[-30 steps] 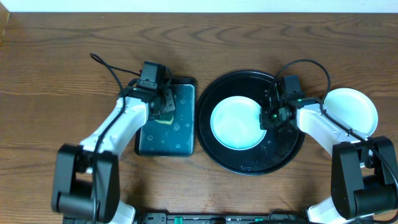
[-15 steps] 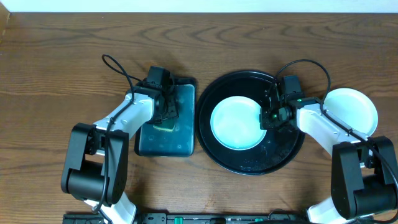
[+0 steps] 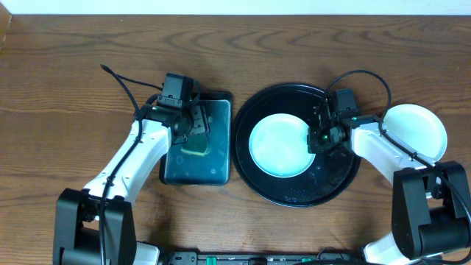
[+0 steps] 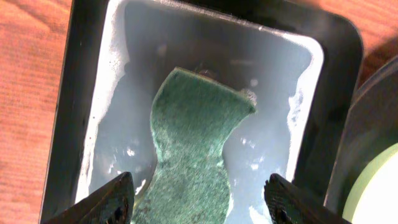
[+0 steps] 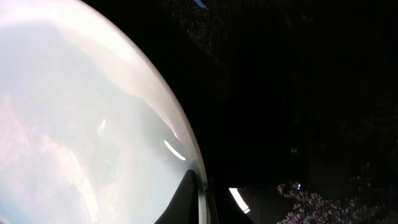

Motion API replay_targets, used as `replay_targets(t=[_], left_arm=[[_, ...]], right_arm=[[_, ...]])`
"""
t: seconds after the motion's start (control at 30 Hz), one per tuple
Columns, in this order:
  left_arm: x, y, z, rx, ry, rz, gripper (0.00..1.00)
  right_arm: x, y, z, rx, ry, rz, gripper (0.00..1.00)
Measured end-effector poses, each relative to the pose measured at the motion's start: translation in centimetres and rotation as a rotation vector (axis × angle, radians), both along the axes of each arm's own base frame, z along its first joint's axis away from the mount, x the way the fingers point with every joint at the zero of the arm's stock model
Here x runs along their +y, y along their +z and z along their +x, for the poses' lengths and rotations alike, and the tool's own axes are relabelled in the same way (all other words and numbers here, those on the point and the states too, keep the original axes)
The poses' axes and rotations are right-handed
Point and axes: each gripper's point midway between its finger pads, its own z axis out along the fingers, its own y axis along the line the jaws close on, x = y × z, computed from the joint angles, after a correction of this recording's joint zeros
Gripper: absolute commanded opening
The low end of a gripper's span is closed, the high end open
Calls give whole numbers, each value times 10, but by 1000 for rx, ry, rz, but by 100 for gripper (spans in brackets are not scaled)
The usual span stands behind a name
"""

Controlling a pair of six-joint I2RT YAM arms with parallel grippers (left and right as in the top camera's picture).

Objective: Clean dirty plates on tray and stack at the side
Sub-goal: 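Lift the white plate off the black tray toward the stack, right gripper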

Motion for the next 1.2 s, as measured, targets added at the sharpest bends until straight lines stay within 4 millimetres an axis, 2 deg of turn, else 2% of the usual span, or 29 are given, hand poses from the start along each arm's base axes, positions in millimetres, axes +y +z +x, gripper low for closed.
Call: replay_targets(t=[0.2, 0.27, 0.57, 0.83, 1.03, 1.2], left_arm=[[3, -9, -13, 59, 0, 13, 68], [4, -15, -19, 80, -1, 17, 68], [11, -42, -49, 174, 0, 40, 69], [12, -43, -50, 178, 0, 40, 69], [12, -43, -50, 178, 0, 40, 69], [11, -43, -49, 175, 0, 40, 69]], right_arm=[[0, 0, 0, -3, 0, 1, 4], [0, 0, 0, -3, 0, 2, 1], [0, 0, 0, -4, 0, 3, 1], [0, 2, 0, -10, 6, -2, 1], [-13, 13, -13, -18, 13, -83, 1], [-18, 24, -12, -61, 21, -151, 1]])
